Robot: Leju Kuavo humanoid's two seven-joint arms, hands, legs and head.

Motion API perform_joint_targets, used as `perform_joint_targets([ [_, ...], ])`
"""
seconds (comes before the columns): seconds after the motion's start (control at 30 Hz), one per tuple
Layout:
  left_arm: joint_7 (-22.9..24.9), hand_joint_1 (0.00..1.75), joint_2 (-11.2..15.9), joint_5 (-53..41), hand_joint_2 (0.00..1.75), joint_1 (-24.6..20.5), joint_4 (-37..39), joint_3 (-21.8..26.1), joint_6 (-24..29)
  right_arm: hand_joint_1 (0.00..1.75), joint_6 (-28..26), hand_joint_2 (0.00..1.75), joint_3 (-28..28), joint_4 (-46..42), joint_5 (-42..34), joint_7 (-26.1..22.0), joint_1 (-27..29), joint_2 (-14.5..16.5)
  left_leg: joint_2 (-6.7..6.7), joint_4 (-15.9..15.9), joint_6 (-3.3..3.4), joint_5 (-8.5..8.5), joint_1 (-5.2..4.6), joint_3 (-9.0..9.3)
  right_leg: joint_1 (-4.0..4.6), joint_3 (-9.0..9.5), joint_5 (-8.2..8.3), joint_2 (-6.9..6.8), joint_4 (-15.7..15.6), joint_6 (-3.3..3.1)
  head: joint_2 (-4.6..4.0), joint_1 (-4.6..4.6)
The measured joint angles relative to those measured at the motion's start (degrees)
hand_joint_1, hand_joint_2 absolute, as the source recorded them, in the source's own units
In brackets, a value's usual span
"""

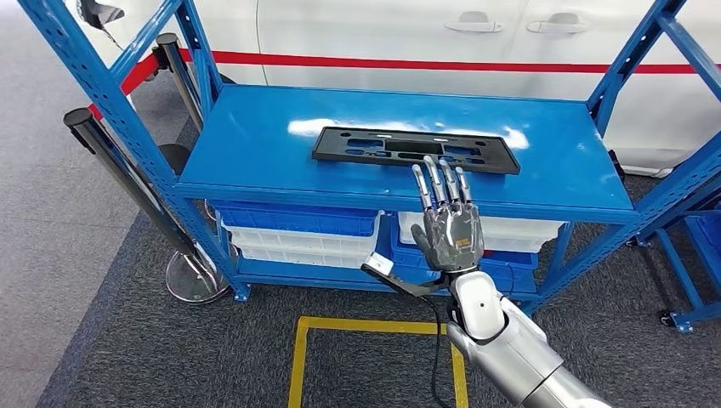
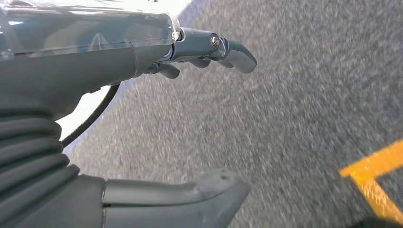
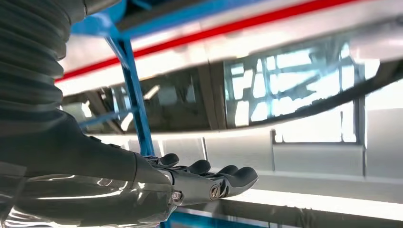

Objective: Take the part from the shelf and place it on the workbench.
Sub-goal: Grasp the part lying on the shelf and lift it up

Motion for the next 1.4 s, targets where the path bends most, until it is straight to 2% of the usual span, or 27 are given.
perform_joint_targets([
  [0.17, -0.3, 0.00, -0.1, 0.1, 0.00, -0.2, 0.1, 1.5, -3.2, 0.00, -0.9, 1.75, -0.7, -2.9, 5.2, -0.9, 0.3, 0.0, -0.01, 0.3, 0.26, -0.08, -0.19, -0.31, -0.17, -0.12, 0.13, -0.02, -0.1, 0.33, 0.00, 0.00],
  [0.23, -0.3, 0.00, -0.1, 0.1, 0.00, -0.3, 0.1, 1.9, -3.5, 0.00, -1.0, 1.75, -1.0, -3.6, 5.5, -1.0, 0.4, 0.0, -0.05, 0.0, 0.83, -0.41, -0.12, -0.60, -0.18, -0.15, 0.41, -0.03, 0.3, 0.71, 0.00, 0.02],
  [0.3, -0.2, 0.00, -0.2, 0.3, 0.00, -0.3, 0.2, 2.3, -3.7, 0.00, -1.2, 1.75, -1.3, -4.2, 5.5, -1.6, 0.7, 0.0, -0.12, -0.5, 1.72, -0.86, 0.11, -0.13, -0.20, -0.83, 0.17, -0.05, 2.0, 1.05, 0.00, 0.11],
  [0.37, -0.2, 0.00, -0.3, 0.6, 0.00, -0.3, 0.2, 2.6, -3.7, 0.00, -1.3, 1.75, -1.8, -4.9, 5.5, -2.8, 1.4, 0.0, -0.15, -0.7, 2.24, -1.03, 0.21, 0.82, -0.24, -3.50, -1.88, -0.01, 6.6, 1.06, 0.00, 0.37],
  [0.43, -0.3, 0.00, -0.4, 0.7, 0.00, -0.4, 0.2, 2.8, -3.7, 0.00, -1.4, 1.75, -2.4, -5.4, 5.5, -3.9, 2.5, 0.1, -0.18, -0.6, 2.23, -1.26, 0.18, 1.32, -0.27, -8.20, -4.68, 0.04, 14.1, 1.18, 0.00, 0.57],
  [0.47, -0.3, 0.00, -0.4, 0.7, 0.00, -0.3, 0.2, 3.0, -3.7, 0.00, -1.4, 1.75, -2.7, -5.5, 5.5, -4.2, 3.1, 0.1, -0.23, -0.6, 2.12, -1.49, 0.18, 1.61, -0.30, -10.38, -5.34, 0.03, 17.0, 1.28, 0.00, 0.59],
  [0.5, -0.3, 0.00, -0.4, 0.7, 0.00, -0.2, 0.2, 3.2, -3.7, 0.00, -1.4, 1.75, -2.9, -5.6, 5.5, -4.5, 3.7, 0.1, -0.30, -0.6, 1.94, -1.83, 0.21, 2.04, -0.36, -11.74, -4.93, 0.03, 18.0, 1.36, 0.00, 0.62],
  [0.53, -0.3, 0.00, -0.4, 0.7, 0.00, -0.1, 0.3, 3.3, -3.7, 0.00, -1.4, 1.75, -3.1, -5.7, 5.5, -4.8, 4.3, 0.1, -0.37, -0.6, 1.71, -2.27, 0.27, 2.65, -0.44, -11.96, -3.59, 0.02, 16.8, 1.41, 0.00, 0.65],
  [0.63, -0.3, 0.00, -0.6, 0.8, 0.00, 0.1, 0.4, 3.6, -3.7, 0.00, -1.4, 1.75, -4.0, -6.2, 5.5, -5.3, 5.5, 0.1, -0.40, -0.5, 0.75, -4.13, 0.41, 4.81, -0.53, -8.83, 3.29, -0.11, 5.7, 1.31, 0.00, 0.71],
  [0.67, -0.3, 0.00, -0.6, 0.8, 0.00, 0.0, 0.5, 3.7, -3.7, 0.00, -1.4, 1.75, -4.2, -6.3, 5.5, -5.4, 5.7, 0.1, -0.36, -0.6, 0.39, -4.70, 0.41, 5.19, -0.37, -8.18, 4.65, -0.14, 3.3, 1.01, 0.00, 0.70],
  [0.7, -0.3, 0.00, -0.6, 0.8, 0.00, -0.1, 0.5, 3.8, -3.7, 0.00, -1.4, 1.75, -4.3, -6.5, 5.5, -5.5, 6.0, 0.1, -0.29, -0.9, 0.00, -5.16, 0.41, 5.45, -0.17, -7.95, 5.32, -0.14, 2.1, 0.61, 0.00, 0.67],
  [0.77, -0.3, 0.00, -0.6, 0.8, 0.00, -0.3, 0.6, 3.8, -3.7, 0.00, -1.5, 1.75, -4.5, -6.8, 5.5, -5.7, 6.4, 0.1, -0.20, -0.7, -0.79, -5.10, 0.43, 5.87, 0.08, -7.47, 4.44, 0.01, 1.9, -0.40, 0.00, 0.60],
  [0.8, -0.3, 0.00, -0.6, 0.8, 0.00, -0.3, 0.6, 3.8, -3.7, 0.00, -1.5, 1.75, -4.7, -7.0, 5.5, -5.7, 6.6, 0.1, -0.16, 0.6, -1.15, -4.57, 0.50, 5.49, 0.02, -6.88, 4.04, 0.08, 1.6, -0.84, 0.00, 0.59],
  [0.83, -0.3, 0.00, -0.6, 0.8, 0.00, -0.4, 0.6, 3.9, -3.7, 0.00, -1.5, 1.75, -4.9, -7.1, 5.5, -5.8, 6.7, 0.2, -0.14, 3.3, -1.49, -3.83, 0.57, 4.32, -0.05, -6.12, 3.60, 0.09, 1.4, -1.28, 0.00, 0.54],
  [0.87, -0.2, 0.00, -0.6, 0.7, 0.00, -0.4, 0.6, 3.9, -3.7, 0.00, -1.5, 1.75, -5.1, -7.2, 5.5, -5.9, 6.7, 0.2, -0.13, 6.7, -1.81, -3.55, 0.66, 2.30, -0.14, -5.29, 3.18, 0.08, 1.2, -1.63, 0.00, 0.49],
  [0.9, -0.2, 0.00, -0.6, 0.7, 0.00, -0.5, 0.6, 3.9, -3.7, 0.00, -1.5, 1.75, -5.2, -7.3, 5.5, -6.0, 6.8, 0.3, -0.12, 10.6, -2.08, -4.13, 0.77, -0.28, -0.18, -4.48, 2.66, 0.03, 1.0, -1.87, 0.00, 0.44],
  [0.97, 0.0, 0.00, -0.6, 0.7, 0.00, -0.5, 0.6, 4.0, -3.7, 0.00, -1.5, 1.75, -5.3, -7.3, 5.5, -6.3, 7.0, 0.4, -0.12, 16.0, -2.46, -7.85, 0.90, -5.04, -0.19, -2.93, 1.44, 0.04, 0.9, -2.10, 0.00, 0.40],
  [1.0, 0.2, 0.00, -0.6, 0.7, 0.00, -0.4, 0.6, 4.0, -3.7, 0.00, -1.5, 1.75, -5.3, -7.3, 5.6, -6.5, 7.3, 0.4, -0.12, 16.8, -2.52, -9.62, 0.95, -6.67, -0.18, -2.13, 0.78, 0.10, 0.9, -2.11, 0.00, 0.39],
  [1.03, 0.3, 0.00, -0.6, 0.7, 0.00, -0.4, 0.6, 4.0, -3.7, 0.00, -1.5, 1.75, -5.4, -7.3, 5.6, -6.8, 7.5, 0.5, -0.12, 16.2, -2.52, -10.06, 0.98, -7.57, -0.18, -1.26, 0.11, 0.19, 1.0, -2.07, 0.00, 0.39],
  [1.07, 0.4, 0.00, -0.6, 0.6, 0.00, -0.3, 0.6, 4.1, -3.7, 0.00, -1.5, 1.75, -5.6, -7.3, 5.6, -7.1, 7.8, 0.7, -0.11, 14.0, -2.42, -8.72, 1.00, -7.75, -0.16, -0.35, -0.57, 0.25, 1.0, -1.99, 0.00, 0.39],
  [1.1, 0.4, 0.00, -0.6, 0.6, 0.00, -0.3, 0.6, 4.1, -3.7, 0.00, -1.5, 1.75, -5.7, -7.3, 5.6, -7.6, 8.1, 0.9, -0.11, 10.5, -2.21, -5.66, 0.99, -7.39, -0.14, 0.57, -1.26, 0.29, 1.0, -1.88, 0.00, 0.39],
  [1.13, 0.4, 0.00, -0.6, 0.6, 0.00, -0.2, 0.6, 4.1, -3.7, 0.00, -1.5, 1.75, -5.9, -7.3, 5.6, -8.2, 8.4, 1.2, -0.09, 6.8, -1.86, -1.66, 0.93, -6.94, -0.12, 1.36, -1.93, 0.30, 1.0, -1.72, 0.00, 0.41],
  [1.17, 0.4, 0.00, -0.6, 0.6, 0.00, -0.2, 0.6, 4.2, -3.8, 0.00, -1.5, 1.75, -6.2, -7.2, 5.6, -8.9, 8.7, 1.6, -0.05, 3.8, -1.51, 1.25, 0.77, -6.59, -0.07, 1.84, -2.49, 0.34, 1.0, -1.49, 0.00, 0.41],
  [1.2, 0.4, 0.00, -0.6, 0.6, 0.00, -0.3, 0.7, 4.3, -3.8, 0.00, -1.5, 1.75, -6.5, -7.2, 5.6, -9.7, 9.1, 2.1, -0.04, 2.1, -1.16, 3.40, 0.59, -6.42, -0.04, 2.04, -2.93, 0.36, 1.0, -1.18, 0.00, 0.39],
  [1.23, 0.4, 0.00, -0.6, 0.6, 0.00, -0.3, 0.7, 4.4, -3.8, 0.00, -1.5, 1.75, -6.9, -7.1, 5.6, -10.3, 9.4, 2.5, -0.06, 1.5, -0.96, 4.22, 0.49, -6.45, 0.04, 2.07, -3.32, 0.36, 1.1, -0.93, 0.00, 0.39],
  [1.33, 0.5, 0.00, -0.6, 0.6, 0.00, -0.3, 0.7, 4.7, -3.9, 0.00, -1.5, 1.75, -7.9, -7.0, 5.6, -11.4, 10.1, 3.4, -0.27, 1.4, -0.90, 4.30, 0.36, -6.36, 0.10, 2.19, -3.80, 0.17, 1.1, -1.02, 0.00, 0.42],
  [1.4, 0.5, 0.00, -0.6, 0.6, 0.00, -0.4, 0.7, 4.8, -3.9, 0.00, -1.5, 1.75, -8.4, -6.9, 5.6, -11.5, 10.4, 3.8, -0.34, 1.4, -0.62, 4.05, 0.20, -6.36, -0.02, 2.46, -3.86, 0.05, 0.6, -0.97, 0.00, 0.43],
])
